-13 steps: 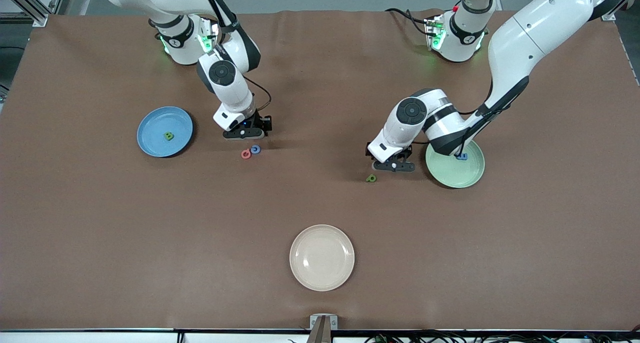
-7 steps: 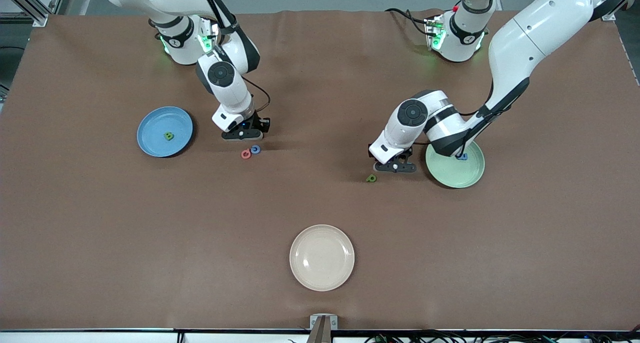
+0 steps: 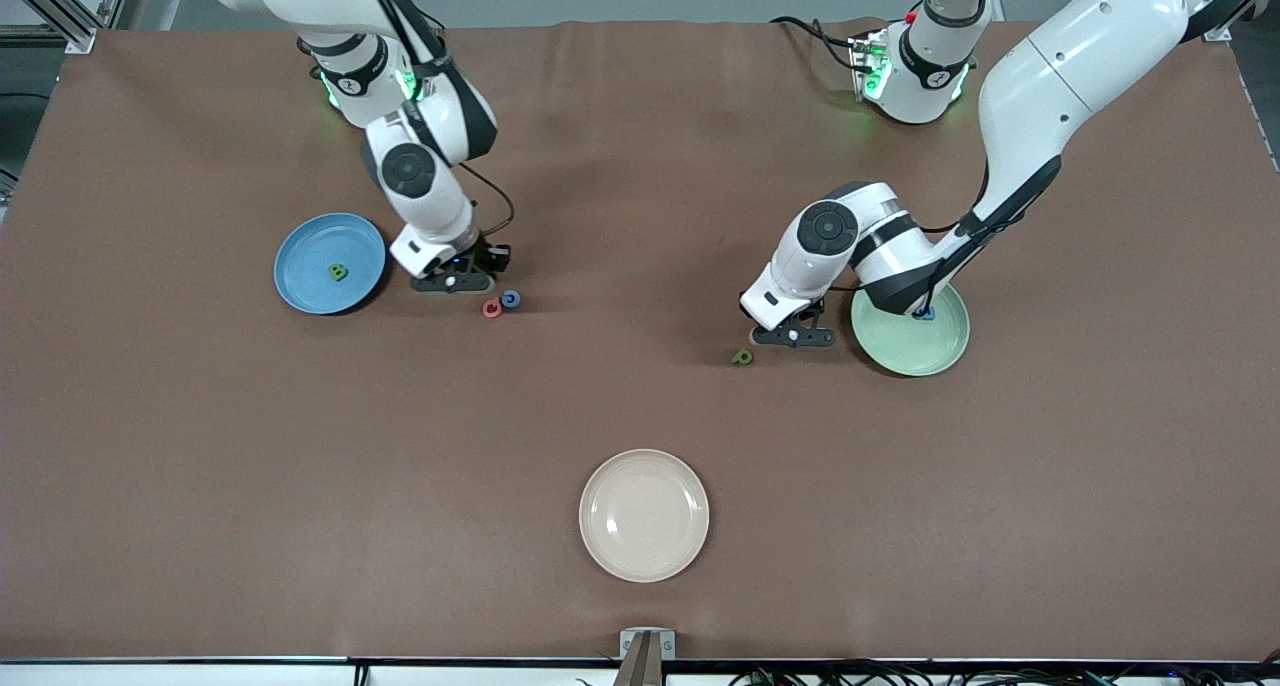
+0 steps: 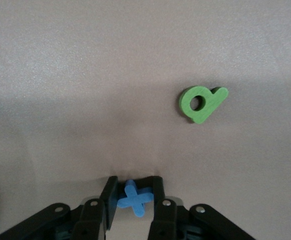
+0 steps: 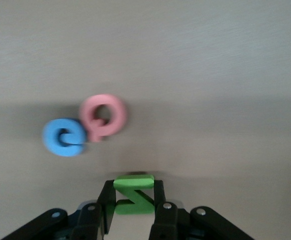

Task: Sort uppercase to blue plate, lowercase to green plate
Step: 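Drop the N in the blue plate while the left gripper drops +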

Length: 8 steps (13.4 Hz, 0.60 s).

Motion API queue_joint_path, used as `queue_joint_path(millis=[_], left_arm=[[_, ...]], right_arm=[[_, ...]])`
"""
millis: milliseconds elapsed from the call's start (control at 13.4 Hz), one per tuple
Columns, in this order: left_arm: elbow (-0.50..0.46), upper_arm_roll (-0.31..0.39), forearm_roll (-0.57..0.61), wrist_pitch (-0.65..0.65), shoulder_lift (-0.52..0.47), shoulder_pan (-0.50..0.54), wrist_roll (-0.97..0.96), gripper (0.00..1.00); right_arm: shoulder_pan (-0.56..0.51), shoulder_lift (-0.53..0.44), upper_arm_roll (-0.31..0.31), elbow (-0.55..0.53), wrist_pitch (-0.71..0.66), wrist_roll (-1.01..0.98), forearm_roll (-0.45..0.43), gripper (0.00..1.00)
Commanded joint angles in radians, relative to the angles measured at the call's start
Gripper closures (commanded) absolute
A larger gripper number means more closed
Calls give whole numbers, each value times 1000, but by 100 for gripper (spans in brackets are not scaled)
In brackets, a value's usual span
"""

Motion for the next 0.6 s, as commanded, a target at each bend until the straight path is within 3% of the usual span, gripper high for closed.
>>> queue_joint_path(millis=[0,225,524], left_arm=[[5,2,-1,-5,-18,2,0,82],[-5,-33,-4,-46,-80,41,19,83],[-49,-260,-4,-169,-82,340,215,84]], right_arm=[[-140,-197,11,-29,-216,-176,0,100],[-310,-298,11,-48,-350,-394,-44,100],[-487,-301,11,-98,-322,-528,-161,100]])
